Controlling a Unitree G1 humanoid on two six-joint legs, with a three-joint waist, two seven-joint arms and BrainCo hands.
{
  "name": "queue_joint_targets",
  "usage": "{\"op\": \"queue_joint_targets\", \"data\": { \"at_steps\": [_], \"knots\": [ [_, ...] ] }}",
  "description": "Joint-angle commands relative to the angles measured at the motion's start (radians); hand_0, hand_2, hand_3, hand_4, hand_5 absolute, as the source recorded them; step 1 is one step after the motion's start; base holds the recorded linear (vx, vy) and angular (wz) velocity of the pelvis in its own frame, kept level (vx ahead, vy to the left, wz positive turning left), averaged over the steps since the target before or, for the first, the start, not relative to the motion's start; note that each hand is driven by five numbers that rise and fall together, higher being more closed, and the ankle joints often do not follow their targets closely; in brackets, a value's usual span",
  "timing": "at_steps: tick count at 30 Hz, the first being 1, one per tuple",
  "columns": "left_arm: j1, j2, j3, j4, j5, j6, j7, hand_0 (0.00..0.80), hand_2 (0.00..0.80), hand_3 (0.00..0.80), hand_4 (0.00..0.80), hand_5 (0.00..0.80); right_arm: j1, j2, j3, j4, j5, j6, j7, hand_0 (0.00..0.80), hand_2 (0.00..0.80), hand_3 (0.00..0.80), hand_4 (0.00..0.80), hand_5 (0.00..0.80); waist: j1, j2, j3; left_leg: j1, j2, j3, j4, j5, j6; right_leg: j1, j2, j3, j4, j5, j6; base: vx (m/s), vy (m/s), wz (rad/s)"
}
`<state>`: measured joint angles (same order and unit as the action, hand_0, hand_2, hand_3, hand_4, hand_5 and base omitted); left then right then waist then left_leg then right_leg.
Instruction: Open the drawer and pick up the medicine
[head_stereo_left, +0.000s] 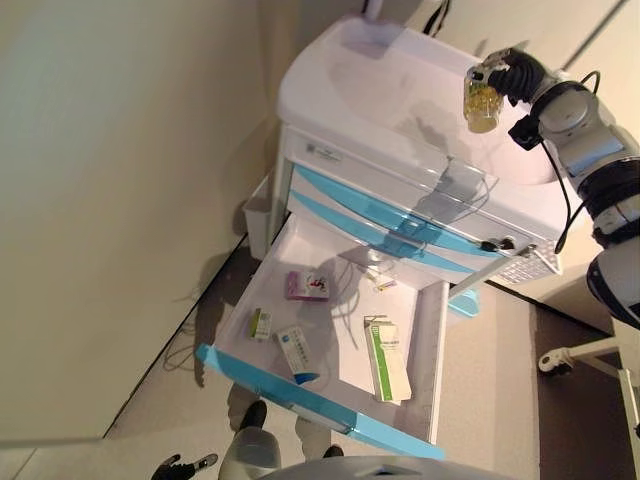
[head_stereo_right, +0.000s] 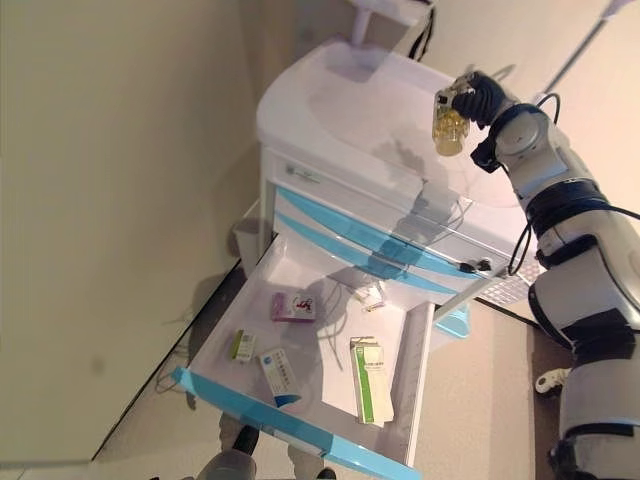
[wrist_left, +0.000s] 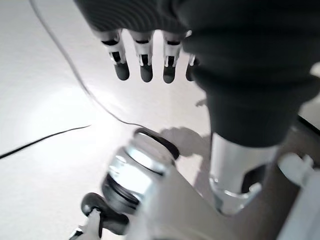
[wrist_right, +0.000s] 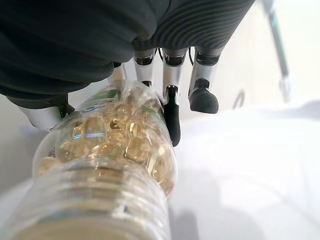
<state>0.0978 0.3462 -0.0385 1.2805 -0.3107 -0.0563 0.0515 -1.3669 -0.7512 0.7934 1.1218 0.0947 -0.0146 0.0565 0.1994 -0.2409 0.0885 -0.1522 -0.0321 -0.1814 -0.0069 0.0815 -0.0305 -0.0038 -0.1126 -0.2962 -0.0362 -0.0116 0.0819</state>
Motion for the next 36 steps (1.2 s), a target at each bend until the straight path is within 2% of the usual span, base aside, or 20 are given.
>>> {"op": "queue_joint_targets", "data": {
  "at_steps": [1, 11, 19, 31, 36],
  "knots": [
    [-0.021, 0.048, -0.001, 0.003, -0.032, -0.006, 0.018, 0.000, 0.000, 0.000, 0.000, 0.000, -0.159, -0.041, 0.024, 0.062, -0.074, 0.004, -0.053, 0.800, 0.800, 0.800, 0.800, 0.800, 0.015, -0.030, 0.029, 0.027, -0.038, -0.007, 0.011, -0.068, 0.015, -0.056, -0.057, -0.013, 0.051, 0.096, 0.073, 0.024, -0.022, 0.24],
    [-0.037, 0.040, -0.026, -0.009, -0.020, -0.005, 0.018, 0.000, 0.000, 0.000, 0.000, 0.000, -0.102, 0.005, 0.048, 0.067, -0.200, 0.000, -0.043, 0.800, 0.800, 0.800, 0.800, 0.800, 0.046, -0.017, 0.062, -0.005, -0.045, -0.046, 0.015, -0.054, 0.014, -0.063, -0.063, -0.055, 0.052, 0.095, 0.072, 0.012, -0.014, 0.15],
    [-0.046, 0.031, -0.038, -0.017, -0.001, -0.011, 0.010, 0.000, 0.000, 0.000, 0.000, 0.000, -0.060, -0.058, 0.123, -0.010, -0.318, -0.025, -0.014, 0.800, 0.800, 0.800, 0.800, 0.800, 0.058, -0.015, 0.073, -0.018, -0.048, -0.066, 0.014, -0.048, 0.010, -0.067, -0.065, -0.074, 0.051, 0.092, 0.073, 0.004, -0.005, 0.06],
    [-0.048, 0.032, -0.051, -0.018, 0.025, -0.016, 0.010, 0.000, 0.000, 0.000, 0.000, 0.000, -0.072, -0.096, 0.167, 0.084, -0.461, -0.026, -0.044, 0.800, 0.800, 0.800, 0.800, 0.800, 0.066, -0.011, 0.079, -0.026, -0.049, -0.078, 0.014, -0.048, 0.008, -0.069, -0.067, -0.086, 0.050, 0.089, 0.073, 0.000, -0.001, 0.04],
    [-0.050, 0.036, -0.055, -0.033, 0.035, -0.019, 0.010, 0.000, 0.000, 0.000, 0.000, 0.000, -0.072, -0.153, 0.221, 0.058, -0.546, -0.033, -0.058, 0.800, 0.800, 0.800, 0.800, 0.800, 0.072, -0.008, 0.083, -0.032, -0.051, -0.085, 0.015, -0.047, 0.007, -0.071, -0.070, -0.093, 0.048, 0.091, 0.074, 0.002, -0.003, 0.03]
  ]
}}
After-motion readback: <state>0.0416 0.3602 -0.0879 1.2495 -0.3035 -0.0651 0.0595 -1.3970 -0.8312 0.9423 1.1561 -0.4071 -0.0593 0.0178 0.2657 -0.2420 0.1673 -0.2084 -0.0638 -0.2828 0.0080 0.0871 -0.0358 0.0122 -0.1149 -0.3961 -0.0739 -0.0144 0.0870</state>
